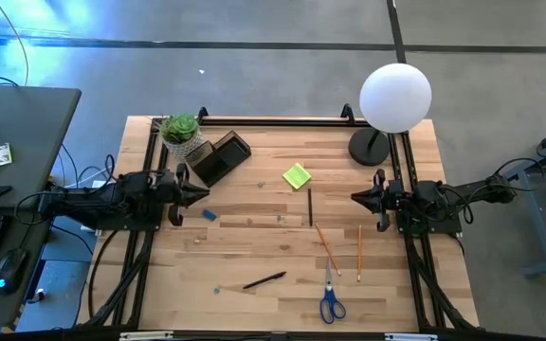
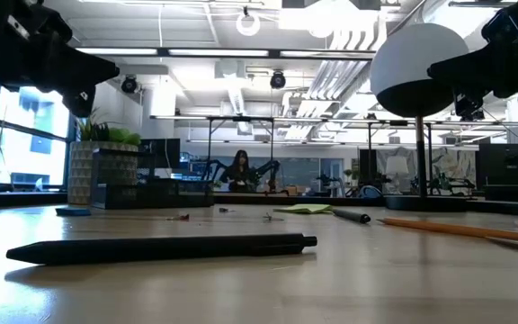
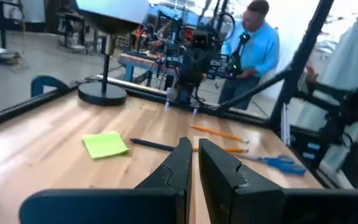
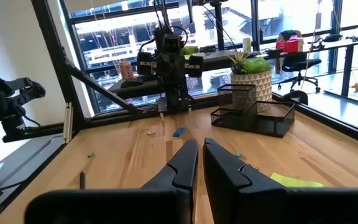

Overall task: Pick and place office supplies into organizer
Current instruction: Put the center blue binder clip into the desk organizer

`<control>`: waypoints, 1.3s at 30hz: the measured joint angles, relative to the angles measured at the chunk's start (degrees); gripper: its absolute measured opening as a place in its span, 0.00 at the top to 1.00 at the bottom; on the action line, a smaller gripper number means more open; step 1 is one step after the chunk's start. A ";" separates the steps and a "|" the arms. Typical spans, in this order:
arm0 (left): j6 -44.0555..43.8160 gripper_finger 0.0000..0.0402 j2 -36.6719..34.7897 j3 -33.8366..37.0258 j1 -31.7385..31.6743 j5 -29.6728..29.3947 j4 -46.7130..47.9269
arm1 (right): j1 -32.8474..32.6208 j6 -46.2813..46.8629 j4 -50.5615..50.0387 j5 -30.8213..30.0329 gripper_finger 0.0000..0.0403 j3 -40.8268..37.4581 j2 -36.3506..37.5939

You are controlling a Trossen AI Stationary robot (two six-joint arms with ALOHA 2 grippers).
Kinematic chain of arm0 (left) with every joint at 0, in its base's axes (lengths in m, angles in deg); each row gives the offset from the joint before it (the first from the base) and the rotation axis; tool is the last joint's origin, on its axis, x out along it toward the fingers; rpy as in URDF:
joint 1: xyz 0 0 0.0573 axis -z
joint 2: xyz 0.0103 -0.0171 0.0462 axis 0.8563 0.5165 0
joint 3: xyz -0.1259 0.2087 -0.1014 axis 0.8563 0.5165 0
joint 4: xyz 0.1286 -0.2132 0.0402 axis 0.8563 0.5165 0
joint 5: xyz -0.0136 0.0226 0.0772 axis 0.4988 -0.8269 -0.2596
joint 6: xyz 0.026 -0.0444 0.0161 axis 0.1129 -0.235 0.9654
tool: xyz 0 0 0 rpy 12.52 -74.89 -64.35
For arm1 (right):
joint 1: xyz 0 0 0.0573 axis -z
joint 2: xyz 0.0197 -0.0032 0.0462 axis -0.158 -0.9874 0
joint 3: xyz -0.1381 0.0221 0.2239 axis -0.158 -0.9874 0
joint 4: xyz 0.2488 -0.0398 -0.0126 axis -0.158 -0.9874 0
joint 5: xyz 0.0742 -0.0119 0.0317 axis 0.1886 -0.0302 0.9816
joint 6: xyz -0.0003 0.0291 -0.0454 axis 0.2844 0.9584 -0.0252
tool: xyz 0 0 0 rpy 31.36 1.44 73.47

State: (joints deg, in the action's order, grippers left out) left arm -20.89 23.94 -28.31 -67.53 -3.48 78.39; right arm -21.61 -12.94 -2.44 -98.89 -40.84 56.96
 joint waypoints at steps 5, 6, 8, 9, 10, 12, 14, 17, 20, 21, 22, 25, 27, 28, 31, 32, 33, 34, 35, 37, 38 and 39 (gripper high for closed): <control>-0.34 0.95 0.00 -0.02 0.02 -0.98 -6.45 | 0.00 0.53 0.45 -4.36 0.95 0.00 0.01; -0.75 0.95 0.00 -0.04 0.02 0.92 -6.77 | 0.00 1.86 0.50 -4.51 0.95 0.02 0.00; -1.71 0.95 0.00 -0.04 0.02 4.89 -5.54 | 0.01 3.15 0.87 -4.55 0.95 0.02 0.00; -1.85 0.95 0.00 -0.04 0.02 6.27 -4.26 | 0.16 2.60 1.71 -4.80 0.95 0.02 -0.10; -1.84 0.95 0.00 -0.04 0.02 7.15 -2.93 | 0.34 2.39 2.09 -5.08 0.95 0.02 -0.17; -1.50 0.95 0.00 -0.02 0.02 7.64 -0.60 | 0.72 2.79 2.12 -5.07 0.95 0.00 -0.53; -0.65 0.95 0.04 -0.02 0.02 7.62 -0.05 | 0.90 2.88 2.10 -4.96 0.95 0.02 -1.71; 0.31 0.95 0.04 -0.02 0.02 7.64 -2.56 | 0.90 2.59 3.50 -6.03 0.92 0.00 -4.55; 0.35 0.95 0.02 -0.02 0.02 7.62 -4.99 | 0.90 1.62 9.90 -6.91 0.86 0.02 -8.55; 0.38 0.95 0.02 -0.02 0.02 7.42 -5.26 | 0.90 1.17 12.20 -6.91 0.84 0.07 -9.98; 0.41 0.95 0.02 -0.02 0.02 6.96 -5.24 | 0.90 0.78 13.63 -7.11 0.81 0.33 -11.45; 0.33 0.95 0.06 -0.02 0.02 5.63 -4.41 | 0.90 0.01 14.64 -7.41 0.76 2.57 -15.69; 0.35 0.95 0.44 -0.02 0.02 5.63 -5.02 | 0.90 0.16 14.85 -7.34 0.74 4.42 -18.69; 0.38 0.95 0.44 0.02 0.02 5.58 -5.67 | 0.87 0.25 14.78 -7.30 0.74 5.38 -20.41; 1.26 0.95 0.42 0.02 0.02 4.87 -10.44 | 0.87 -0.08 14.68 -7.30 0.73 8.84 -25.86; 1.35 0.95 0.42 0.02 0.02 4.62 -12.17 | 0.87 -0.45 14.67 -7.25 0.73 10.19 -27.65; 1.38 0.95 0.42 0.01 0.02 4.37 -13.74 | 0.90 -0.97 14.71 -7.25 0.73 11.49 -29.44; 1.40 0.95 0.42 -0.23 0.02 4.34 -14.56 | 0.90 -1.39 14.71 -7.25 0.73 12.84 -31.24; 1.70 0.95 0.45 -0.83 0.02 4.33 -14.60 | 0.90 -1.99 14.63 -7.25 0.73 14.11 -32.96; 2.55 0.95 1.29 -2.69 0.02 3.89 -13.96 | 0.90 -2.50 13.37 -7.15 0.73 16.61 -36.14; 2.92 0.95 1.95 -3.72 0.02 3.70 -13.43 | 0.90 -2.58 12.63 -7.14 0.73 17.85 -37.56; 3.21 0.95 2.90 -4.75 0.02 3.70 -13.19 | 0.90 -2.60 12.24 -7.13 0.73 18.93 -38.94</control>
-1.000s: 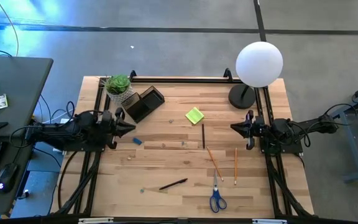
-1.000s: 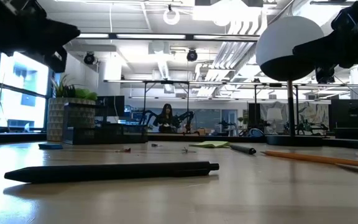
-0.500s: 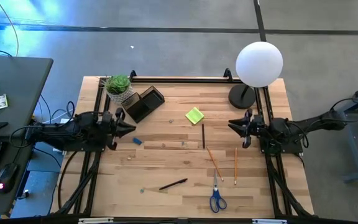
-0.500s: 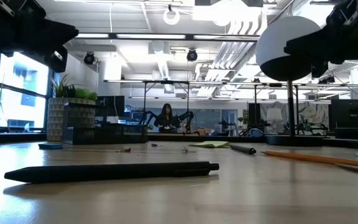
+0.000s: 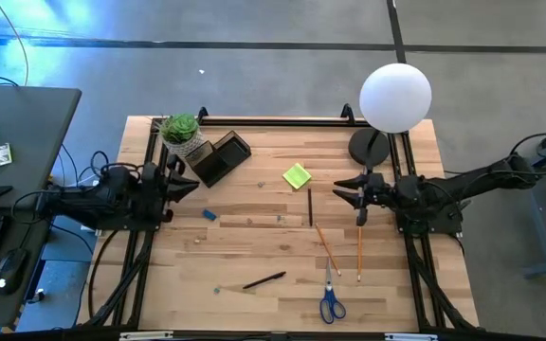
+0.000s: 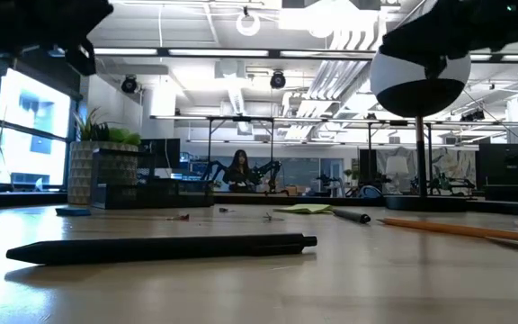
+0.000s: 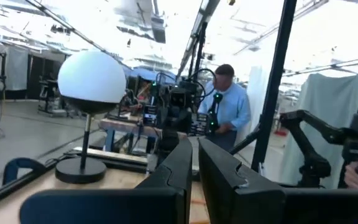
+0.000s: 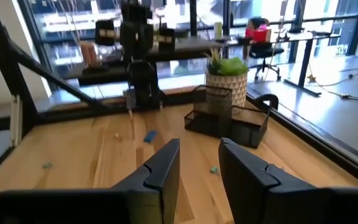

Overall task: Pick and place office supplies into organizer
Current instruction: Put the center blue binder clip into the desk organizer

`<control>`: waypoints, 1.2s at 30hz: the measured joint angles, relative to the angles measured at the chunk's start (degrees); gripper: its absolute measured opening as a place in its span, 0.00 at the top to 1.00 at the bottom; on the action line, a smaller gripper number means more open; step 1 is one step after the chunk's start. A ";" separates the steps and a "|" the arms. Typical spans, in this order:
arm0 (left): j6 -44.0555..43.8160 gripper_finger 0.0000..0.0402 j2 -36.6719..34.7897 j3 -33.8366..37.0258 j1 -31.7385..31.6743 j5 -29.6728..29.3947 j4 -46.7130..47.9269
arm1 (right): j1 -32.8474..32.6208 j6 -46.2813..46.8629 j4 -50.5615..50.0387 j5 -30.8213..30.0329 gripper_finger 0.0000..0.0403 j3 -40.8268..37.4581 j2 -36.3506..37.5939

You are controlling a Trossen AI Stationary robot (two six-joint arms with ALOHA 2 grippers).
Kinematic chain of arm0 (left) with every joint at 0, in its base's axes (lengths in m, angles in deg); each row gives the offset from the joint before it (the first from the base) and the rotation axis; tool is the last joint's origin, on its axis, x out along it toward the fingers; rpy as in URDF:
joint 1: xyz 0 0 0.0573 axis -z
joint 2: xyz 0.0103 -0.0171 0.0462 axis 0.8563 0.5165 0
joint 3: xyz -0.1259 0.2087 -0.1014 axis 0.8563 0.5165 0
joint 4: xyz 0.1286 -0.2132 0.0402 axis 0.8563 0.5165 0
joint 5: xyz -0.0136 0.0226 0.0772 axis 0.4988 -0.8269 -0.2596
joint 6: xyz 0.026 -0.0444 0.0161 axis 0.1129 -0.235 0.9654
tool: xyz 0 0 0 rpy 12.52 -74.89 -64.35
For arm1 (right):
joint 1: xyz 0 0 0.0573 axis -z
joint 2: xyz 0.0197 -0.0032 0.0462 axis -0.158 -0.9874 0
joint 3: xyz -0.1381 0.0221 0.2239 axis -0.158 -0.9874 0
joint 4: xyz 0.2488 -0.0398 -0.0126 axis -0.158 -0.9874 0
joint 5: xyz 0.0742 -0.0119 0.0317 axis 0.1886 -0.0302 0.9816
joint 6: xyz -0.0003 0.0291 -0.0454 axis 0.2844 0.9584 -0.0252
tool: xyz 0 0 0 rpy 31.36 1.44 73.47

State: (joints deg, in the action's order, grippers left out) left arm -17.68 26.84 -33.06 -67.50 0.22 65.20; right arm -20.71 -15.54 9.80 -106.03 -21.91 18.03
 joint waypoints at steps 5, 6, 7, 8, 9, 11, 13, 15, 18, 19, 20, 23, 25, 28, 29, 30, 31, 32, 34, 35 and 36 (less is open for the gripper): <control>3.16 0.95 7.66 -5.69 -0.02 -0.73 1.50 | 0.00 0.00 -0.16 -0.01 0.73 4.22 -6.62; 3.92 0.95 9.67 -6.66 0.00 -0.84 1.62 | 0.00 0.00 -0.15 -0.01 0.73 4.93 -7.83; 4.77 0.95 11.73 -7.54 0.00 -0.82 1.58 | 0.00 0.00 -0.16 -0.01 0.73 5.64 -9.11; 5.73 0.95 14.15 -8.52 0.00 -0.54 1.60 | 0.00 0.00 -0.15 -0.01 0.73 6.40 -10.43; 6.69 0.94 16.30 -9.36 -0.02 0.32 1.61 | 0.00 0.05 -0.14 -0.01 0.73 7.09 -11.78; 8.29 0.91 20.71 -10.93 -0.02 1.65 1.67 | 0.00 0.06 -0.20 0.03 0.73 8.53 -14.43; 9.09 0.85 24.80 -12.29 -0.01 2.38 1.43 | 0.00 0.04 -0.14 0.24 0.73 10.04 -17.01; 9.12 0.77 28.41 -13.34 -0.02 3.31 1.05 | 0.00 0.11 -0.11 0.84 0.73 11.30 -19.32; 8.97 0.66 32.55 -15.32 0.00 5.04 0.69 | 0.00 0.16 0.03 1.93 0.73 12.58 -22.10; 8.54 0.63 33.57 -15.81 0.00 5.84 0.73 | 0.00 0.17 0.51 2.45 0.73 12.91 -22.91; 8.19 0.60 34.58 -16.31 0.00 6.51 0.82 | 0.00 0.17 0.93 2.67 0.73 13.22 -23.64; 7.03 0.53 36.01 -17.17 0.02 6.93 0.82 | -0.04 0.25 3.28 3.59 0.73 13.57 -25.39; 6.98 0.51 36.16 -17.26 0.02 6.54 0.86 | -0.04 0.52 4.48 3.90 0.73 13.62 -26.41; 6.98 0.50 36.16 -17.26 0.02 5.06 0.88 | -0.04 0.46 6.35 3.92 0.72 13.63 -28.77; 6.95 0.51 36.16 -17.26 0.02 4.90 0.88 | -0.04 0.55 7.30 3.91 0.71 13.63 -29.75; 6.96 0.51 36.16 -17.26 0.01 4.88 0.89 | -0.04 0.62 8.47 3.91 0.70 13.64 -30.79; 6.97 0.52 36.16 -17.26 0.00 4.86 0.88 | -0.02 0.62 9.55 3.92 0.68 13.64 -31.86; 6.95 0.53 36.16 -17.26 0.00 4.86 0.88 | -0.04 0.61 10.63 3.90 0.67 13.64 -32.90; 6.68 0.56 36.16 -17.26 0.00 4.91 1.19 | -0.03 0.62 13.16 3.92 0.64 13.63 -34.80; 6.53 0.57 36.16 -17.26 0.00 4.91 1.41 | -0.04 0.62 14.14 3.90 0.62 13.63 -35.48; 6.15 0.58 36.16 -17.26 0.00 4.93 1.63 | -0.04 0.61 15.12 3.90 0.61 13.62 -36.10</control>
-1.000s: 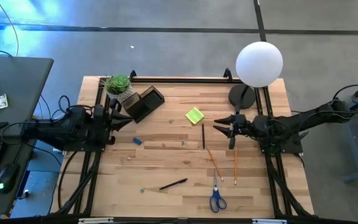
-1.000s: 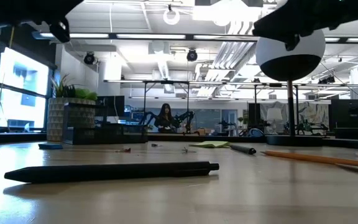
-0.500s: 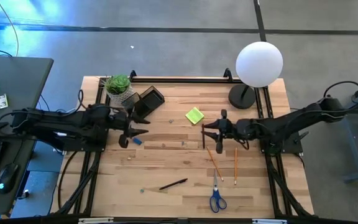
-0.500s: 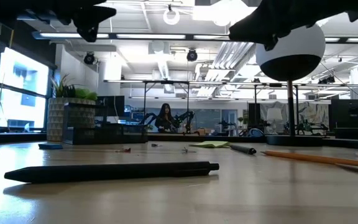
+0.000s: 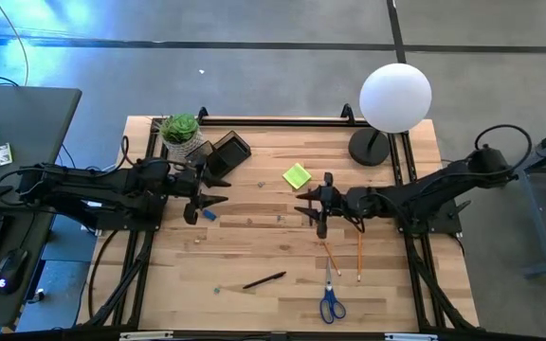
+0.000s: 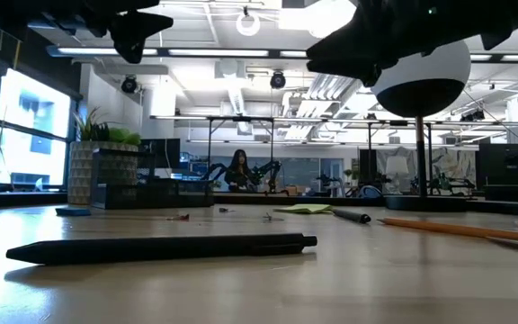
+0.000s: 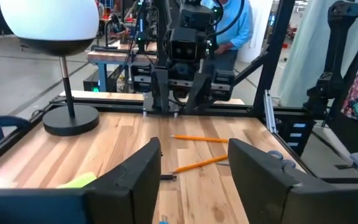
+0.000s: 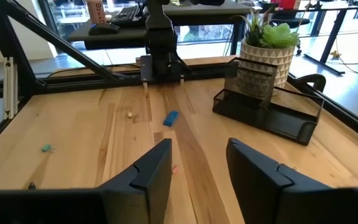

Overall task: Pick and place office supplies into organizer
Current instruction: Put the center blue binder clip into the desk organizer

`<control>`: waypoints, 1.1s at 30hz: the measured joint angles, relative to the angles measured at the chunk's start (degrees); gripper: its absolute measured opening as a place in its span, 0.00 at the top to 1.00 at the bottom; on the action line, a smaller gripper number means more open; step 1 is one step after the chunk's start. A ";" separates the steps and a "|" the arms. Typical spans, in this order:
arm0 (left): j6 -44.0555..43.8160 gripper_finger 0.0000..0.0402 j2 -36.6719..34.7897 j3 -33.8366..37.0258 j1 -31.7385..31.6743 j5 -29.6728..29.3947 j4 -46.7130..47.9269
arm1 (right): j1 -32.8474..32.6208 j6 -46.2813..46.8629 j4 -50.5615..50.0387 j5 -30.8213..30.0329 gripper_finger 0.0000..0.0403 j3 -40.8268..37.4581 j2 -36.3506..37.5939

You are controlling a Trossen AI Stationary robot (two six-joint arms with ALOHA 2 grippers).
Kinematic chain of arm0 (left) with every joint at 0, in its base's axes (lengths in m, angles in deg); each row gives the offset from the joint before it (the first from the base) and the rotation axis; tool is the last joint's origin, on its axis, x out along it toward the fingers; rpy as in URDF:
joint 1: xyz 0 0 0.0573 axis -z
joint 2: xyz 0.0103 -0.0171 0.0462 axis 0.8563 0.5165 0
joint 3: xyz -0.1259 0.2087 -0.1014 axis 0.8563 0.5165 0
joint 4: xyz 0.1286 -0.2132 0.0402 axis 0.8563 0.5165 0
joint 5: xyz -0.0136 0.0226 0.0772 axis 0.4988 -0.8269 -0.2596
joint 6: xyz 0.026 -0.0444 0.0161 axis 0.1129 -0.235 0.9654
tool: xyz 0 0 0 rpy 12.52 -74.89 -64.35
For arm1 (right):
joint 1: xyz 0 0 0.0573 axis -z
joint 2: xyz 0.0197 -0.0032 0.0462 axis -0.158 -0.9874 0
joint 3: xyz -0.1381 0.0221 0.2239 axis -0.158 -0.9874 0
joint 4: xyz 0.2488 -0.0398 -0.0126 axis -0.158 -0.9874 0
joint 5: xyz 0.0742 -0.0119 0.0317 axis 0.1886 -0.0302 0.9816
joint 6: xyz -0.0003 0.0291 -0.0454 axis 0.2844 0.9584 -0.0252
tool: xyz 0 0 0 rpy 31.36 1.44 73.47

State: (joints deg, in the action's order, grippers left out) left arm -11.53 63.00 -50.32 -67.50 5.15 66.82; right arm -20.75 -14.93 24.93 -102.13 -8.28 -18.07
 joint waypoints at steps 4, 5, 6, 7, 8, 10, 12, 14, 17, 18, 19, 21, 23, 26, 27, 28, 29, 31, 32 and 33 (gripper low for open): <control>-0.68 0.62 0.00 0.00 0.00 0.02 0.73 | 0.01 0.02 1.90 -0.02 0.57 -0.01 -1.07; -0.68 0.63 0.00 0.00 0.00 0.02 1.04 | -0.01 0.02 2.36 -0.02 0.56 -0.01 -1.28; -0.68 0.63 0.00 0.01 0.00 0.02 1.33 | -0.01 0.02 2.36 -0.02 0.56 -0.01 -1.48; -0.66 0.64 0.00 0.02 0.00 0.02 1.42 | 0.02 0.02 2.43 -0.02 0.55 -0.01 -1.79; -0.66 0.65 0.00 0.02 0.00 0.02 1.43 | 0.02 0.02 2.94 -0.04 0.55 -0.01 -2.27; -0.66 0.66 0.00 0.02 0.00 0.02 1.41 | 0.08 0.02 3.65 -0.18 0.55 -0.01 -3.58; -0.64 0.66 0.00 0.02 0.00 0.02 1.37 | 0.39 -0.42 4.32 -0.39 0.55 -0.01 -5.24; -0.64 0.67 0.00 0.02 0.00 0.02 1.37 | 0.93 -0.81 5.07 -0.42 0.55 -0.01 -6.92; -0.59 0.67 0.00 0.02 0.01 0.04 1.83 | 2.00 -1.03 7.11 0.17 0.55 -0.01 -10.11; -0.57 0.67 0.00 0.02 0.02 0.04 2.08 | 2.42 -1.03 8.26 0.96 0.55 -0.01 -11.25; -0.55 0.67 0.00 0.04 0.02 0.04 2.31 | 2.84 -1.03 9.93 1.68 0.55 -0.01 -12.44; -0.49 0.67 0.00 0.04 0.02 0.03 2.51 | 3.61 -1.04 12.41 2.54 0.55 -0.01 -14.84; -0.49 0.67 0.00 0.04 0.02 0.04 2.51 | 4.47 -1.05 13.37 3.78 0.55 0.60 -17.55; -0.49 0.67 0.00 0.04 0.02 0.04 2.51 | 5.65 -1.07 12.86 6.10 0.55 3.35 -21.97; -0.49 0.67 0.00 0.04 0.02 0.04 2.63 | 5.91 -1.34 11.92 7.03 0.55 4.61 -23.47; -0.49 0.67 0.00 0.04 0.02 0.04 2.66 | 6.13 -1.56 10.66 7.72 0.55 6.06 -24.93; -0.49 0.67 0.00 0.04 0.02 0.02 2.66 | 6.24 -2.01 8.77 8.34 0.55 7.60 -26.29; -0.51 0.67 0.00 0.04 0.02 0.04 2.93 | 6.51 -2.86 4.37 9.22 0.55 10.43 -28.26; -0.49 0.67 0.00 0.04 0.02 0.03 3.23 | 6.53 -2.99 1.76 9.23 0.55 11.73 -28.97; -0.50 0.67 0.00 0.04 0.02 0.04 3.64 | 6.53 -2.97 -0.55 9.27 0.55 12.79 -29.49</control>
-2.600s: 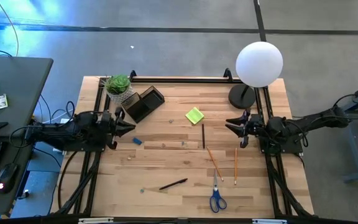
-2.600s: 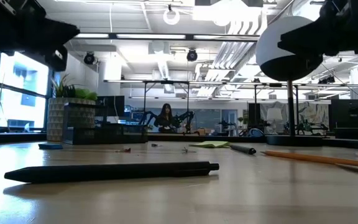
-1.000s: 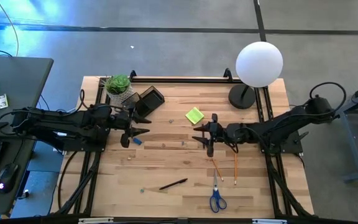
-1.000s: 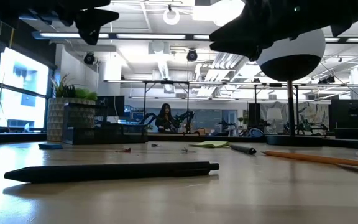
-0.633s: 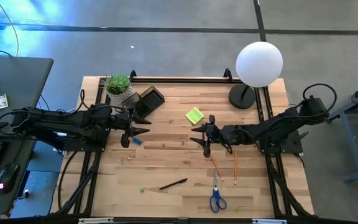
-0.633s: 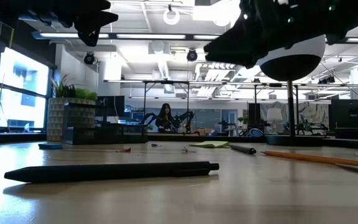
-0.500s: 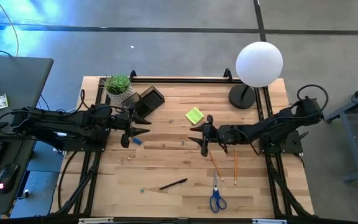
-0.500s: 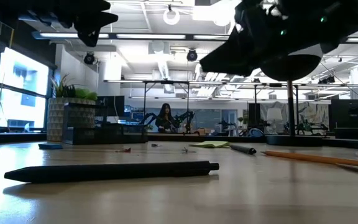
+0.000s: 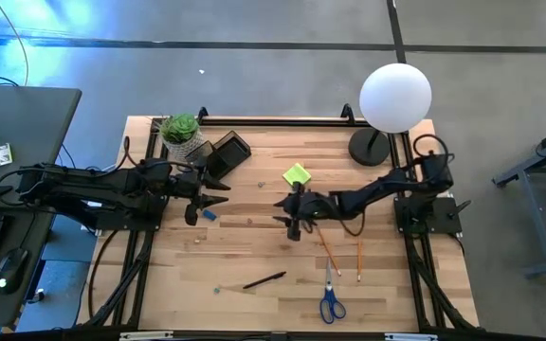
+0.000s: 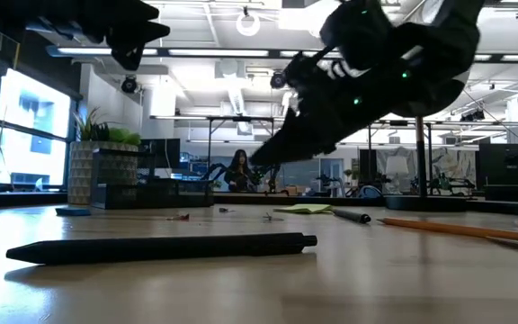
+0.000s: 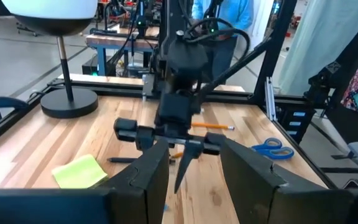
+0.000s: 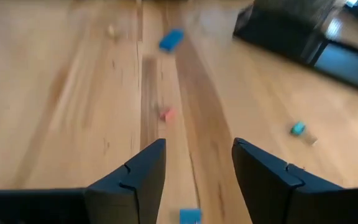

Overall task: Pick and place office supplies into organizer
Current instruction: Put the center blue binder clip into the desk organizer

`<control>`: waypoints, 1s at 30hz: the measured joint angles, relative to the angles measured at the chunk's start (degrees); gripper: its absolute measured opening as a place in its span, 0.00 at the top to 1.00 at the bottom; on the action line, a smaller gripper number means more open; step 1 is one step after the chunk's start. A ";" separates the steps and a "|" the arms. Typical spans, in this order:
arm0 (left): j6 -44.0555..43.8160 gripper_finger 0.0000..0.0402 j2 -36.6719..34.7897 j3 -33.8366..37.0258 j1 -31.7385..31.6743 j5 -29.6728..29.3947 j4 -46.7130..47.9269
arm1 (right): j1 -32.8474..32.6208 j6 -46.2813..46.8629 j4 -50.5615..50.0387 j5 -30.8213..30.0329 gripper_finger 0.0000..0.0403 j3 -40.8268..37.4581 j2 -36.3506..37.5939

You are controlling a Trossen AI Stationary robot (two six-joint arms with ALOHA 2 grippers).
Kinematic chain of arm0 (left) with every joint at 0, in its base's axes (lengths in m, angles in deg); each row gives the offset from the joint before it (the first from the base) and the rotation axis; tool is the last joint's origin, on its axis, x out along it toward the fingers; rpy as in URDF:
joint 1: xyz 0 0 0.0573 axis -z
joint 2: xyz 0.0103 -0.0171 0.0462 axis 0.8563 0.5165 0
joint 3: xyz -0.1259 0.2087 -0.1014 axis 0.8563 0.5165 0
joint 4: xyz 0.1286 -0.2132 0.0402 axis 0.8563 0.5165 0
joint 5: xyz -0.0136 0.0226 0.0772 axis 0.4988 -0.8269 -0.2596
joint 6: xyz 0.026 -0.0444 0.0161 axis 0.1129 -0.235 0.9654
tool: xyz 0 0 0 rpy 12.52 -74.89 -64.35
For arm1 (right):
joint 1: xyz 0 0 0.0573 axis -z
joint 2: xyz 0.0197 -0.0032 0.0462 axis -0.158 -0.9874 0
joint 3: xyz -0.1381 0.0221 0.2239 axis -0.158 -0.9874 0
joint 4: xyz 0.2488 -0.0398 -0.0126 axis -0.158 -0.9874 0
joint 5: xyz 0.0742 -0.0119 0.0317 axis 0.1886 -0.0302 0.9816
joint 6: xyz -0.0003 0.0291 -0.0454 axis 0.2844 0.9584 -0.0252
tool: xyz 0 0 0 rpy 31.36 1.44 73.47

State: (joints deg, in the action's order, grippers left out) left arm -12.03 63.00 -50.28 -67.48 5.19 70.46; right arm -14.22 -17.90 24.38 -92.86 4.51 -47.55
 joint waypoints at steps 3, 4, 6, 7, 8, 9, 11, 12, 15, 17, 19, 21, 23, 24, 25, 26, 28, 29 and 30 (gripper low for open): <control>-0.01 0.67 0.00 0.02 0.00 -0.01 0.86 | 0.00 -0.06 -5.67 0.05 0.55 1.59 -0.72; -0.01 0.67 0.00 0.02 0.00 0.00 0.99 | 0.00 -0.05 -6.61 -0.09 0.55 1.65 -0.72; -0.01 0.67 0.00 0.02 0.00 -0.02 1.18 | 0.01 -0.04 -6.68 -0.31 0.55 1.11 -0.72; -0.01 0.67 0.00 0.02 0.00 -0.02 1.24 | 0.00 -0.04 -6.54 -0.35 0.55 0.74 -0.72; -0.01 0.67 0.00 0.02 0.00 -0.02 1.25 | 0.02 -0.04 -6.19 -0.35 0.55 0.40 -0.72; -0.01 0.67 0.00 0.02 0.00 -0.02 1.25 | 0.02 -0.04 -5.62 -0.33 0.55 0.08 -0.72; -0.01 0.67 0.00 0.02 -0.01 -0.07 1.25 | 0.02 -0.06 -4.77 -0.25 0.55 -0.36 -0.72; -0.01 0.67 0.00 0.02 -0.04 -0.07 1.25 | 0.02 -0.18 -4.51 -0.23 0.55 -0.70 -0.72; -0.01 0.67 0.00 0.02 -0.04 -0.16 1.23 | 0.40 -0.50 -2.80 0.55 0.55 -1.89 -0.72; -0.01 0.67 0.00 0.02 -0.04 -0.20 1.21 | 0.90 -0.49 -0.97 1.80 0.55 -2.65 -0.72; -0.01 0.67 0.00 0.02 -0.04 -0.20 1.21 | 1.40 -0.37 -0.44 1.97 0.55 -3.07 -0.72; -0.01 0.67 0.00 0.02 -0.04 -0.20 1.21 | 1.80 -0.25 1.14 2.70 0.55 -3.08 -1.15; -0.01 0.67 0.00 0.02 -0.04 -0.20 1.21 | 1.97 -0.12 2.57 4.02 0.55 -3.09 -1.96; -0.01 0.67 0.00 0.02 -0.04 -0.20 1.21 | 1.91 0.00 3.46 4.68 0.55 -3.07 -2.71; -0.01 0.67 0.00 0.02 -0.04 -0.20 1.22 | 1.88 -0.02 3.48 4.80 0.55 -3.08 -3.34; -0.01 0.67 0.00 0.02 -0.04 -0.20 1.25 | 1.86 -0.02 3.64 4.62 0.55 -3.10 -4.00; -0.01 0.67 0.00 0.02 -0.04 -0.20 1.52 | 1.81 0.03 3.85 4.42 0.55 -3.10 -4.98; -0.01 0.67 0.00 0.02 -0.04 -0.20 1.63 | 1.86 0.12 3.97 4.40 0.55 -3.10 -5.22; -0.01 0.67 0.00 0.02 -0.04 -0.22 1.64 | 1.86 0.11 3.96 4.35 0.55 -3.10 -5.29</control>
State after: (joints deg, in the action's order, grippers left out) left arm -12.04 63.00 -50.26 -67.53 4.98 72.11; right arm -12.36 -17.79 28.34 -88.52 1.41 -52.85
